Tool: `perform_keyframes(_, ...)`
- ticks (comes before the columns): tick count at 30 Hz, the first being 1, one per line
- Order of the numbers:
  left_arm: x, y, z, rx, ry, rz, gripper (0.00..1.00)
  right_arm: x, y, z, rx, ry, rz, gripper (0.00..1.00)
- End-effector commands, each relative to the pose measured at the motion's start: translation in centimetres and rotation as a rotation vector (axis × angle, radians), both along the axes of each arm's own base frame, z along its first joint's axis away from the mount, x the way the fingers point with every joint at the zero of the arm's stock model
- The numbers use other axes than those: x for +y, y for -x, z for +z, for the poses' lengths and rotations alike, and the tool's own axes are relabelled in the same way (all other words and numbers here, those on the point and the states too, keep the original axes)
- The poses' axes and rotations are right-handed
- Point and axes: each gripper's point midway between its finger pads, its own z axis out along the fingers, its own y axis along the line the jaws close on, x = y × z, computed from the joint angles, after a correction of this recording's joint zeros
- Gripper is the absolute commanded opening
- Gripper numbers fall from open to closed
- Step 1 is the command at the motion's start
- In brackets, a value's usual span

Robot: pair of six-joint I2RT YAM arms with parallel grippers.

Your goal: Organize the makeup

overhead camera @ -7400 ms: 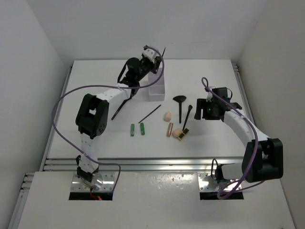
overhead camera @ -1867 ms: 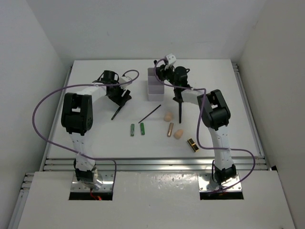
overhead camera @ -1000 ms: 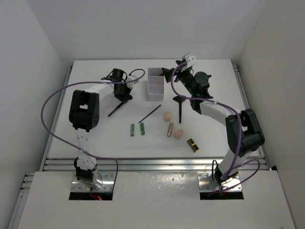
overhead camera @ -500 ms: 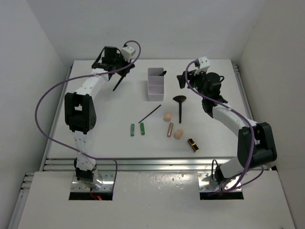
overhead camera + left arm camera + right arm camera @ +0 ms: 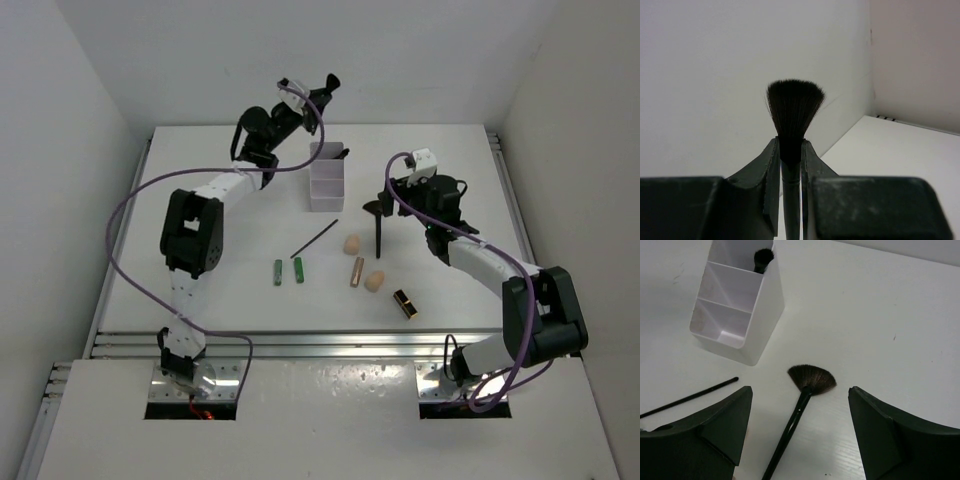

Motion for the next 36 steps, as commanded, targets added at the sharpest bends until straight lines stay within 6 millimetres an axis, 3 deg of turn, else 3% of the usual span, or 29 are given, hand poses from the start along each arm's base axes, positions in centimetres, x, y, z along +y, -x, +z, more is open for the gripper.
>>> perform_keyframes(1, -1.4, 0.9, 1.3, -0.160, 0.120, -0.090, 0.00, 0.0, -0.5, 2.7, -0.079, 0.007, 0.024, 0.78)
perform_keyframes(3, -1.6, 0.6, 0.2, -0.155, 0.138, -0.103, 0.00, 0.4, -1.0, 3.4, -0.085, 0.006, 0.049, 0.78)
perform_keyframes(7, -1.8, 0.2, -1.6, -0.137, 0.164, -0.083, 0.00, -0.4, -1.5, 3.0, -0.021, 0.015, 0.044, 0.78)
perform_keyframes(10, -1.8, 0.0, -4.1, -0.106, 0.145, -0.075, 0.00, -0.8, -1.9, 2.6, -0.001, -0.001, 0.031, 0.78)
perform_keyframes(12, -1.7, -0.1, -4.0, -0.097, 0.157, -0.073, 0.00, -1.0, -1.9, 1.6, 0.031, -0.008, 0.019, 0.78)
perform_keyframes(15, -1.2, -0.2, -7.1, -0.025, 0.140, -0.071, 0.00, -1.0, -1.7, -0.5, 0.116, -0.027, -0.005, 0.74)
perform_keyframes(16, -1.3, 0.1, -7.2, -0.020, 0.133, -0.078, 0.00, -1.0, -1.6, -1.6, 0.157, -0.026, -0.013, 0.74)
perform_keyframes(18, -1.5, 0.4, -8.8, 0.012, 0.115, -0.091, 0.08, -1.3, -1.4, -4.0, 0.248, -0.024, -0.056, 0.73)
perform_keyframes(19, -1.4, 0.4, -8.5, 0.015, 0.114, -0.091, 0.23, -0.8, -1.3, -4.0, 0.289, -0.012, -0.058, 0.73)
perform_keyframes(20, -1.6, 0.5, -9.4, 0.040, 0.101, -0.100, 0.30, -0.7, -2.6, -3.7, 0.293, -0.002, -0.082, 0.73)
perform_keyframes(21, -1.6, 0.6, -9.8, 0.057, 0.105, -0.104, 0.40, -1.0, -1.7, -4.7, 0.348, 0.011, -0.094, 0.73)
perform_keyframes(23, -1.1, 0.5, -9.6, 0.057, 0.099, -0.102, 0.63, -0.3, -2.4, -4.5, 0.383, 0.024, -0.092, 0.73)
perform_keyframes(24, -1.3, 0.8, -9.1, 0.054, 0.092, -0.117, 0.67, -0.4, -2.2, -6.3, 0.442, 0.055, -0.106, 0.72)
perform_keyframes(26, -0.7, 0.7, -8.9, 0.050, 0.075, -0.114, 0.72, 0.3, -2.7, -6.2, 0.470, 0.079, -0.111, 0.71)
perform_keyframes(27, -0.4, 0.1, -9.1, 0.058, 0.043, -0.110, 0.74, 0.6, -2.8, -6.5, 0.491, 0.092, -0.118, 0.68)
perform_keyframes(28, -0.5, 0.3, -7.5, 0.025, 0.046, -0.119, 0.74, 0.6, -3.7, -6.3, 0.481, 0.094, -0.128, 0.66)
perform_keyframes(29, -0.7, -0.4, -8.3, 0.083, 0.022, -0.112, 0.74, 0.6, -3.1, -7.0, 0.520, 0.110, -0.131, 0.64)
perform_keyframes(30, -0.2, -0.9, -6.0, 0.054, 0.016, -0.108, 0.74, 0.7, -3.2, -7.2, 0.531, 0.116, -0.138, 0.62)
perform_keyframes(31, 0.2, -1.6, -6.6, 0.103, -0.002, -0.095, 0.74, 0.9, -4.0, -7.4, 0.538, 0.123, -0.146, 0.59)
perform_keyframes(33, 0.6, -1.9, -5.3, 0.112, -0.007, -0.094, 0.74, 0.5, -2.8, -9.4, 0.637, 0.154, -0.174, 0.58)
perform_keyframes(34, 1.4, -1.8, -4.5, 0.126, -0.018, -0.079, 0.74, 0.9, -3.0, -8.8, 0.646, 0.152, -0.171, 0.58)
perform_keyframes(36, 2.4, -1.8, -3.7, 0.129, -0.049, -0.046, 0.74, 0.8, -2.3, -10.0, 0.694, 0.169, -0.181, 0.58)
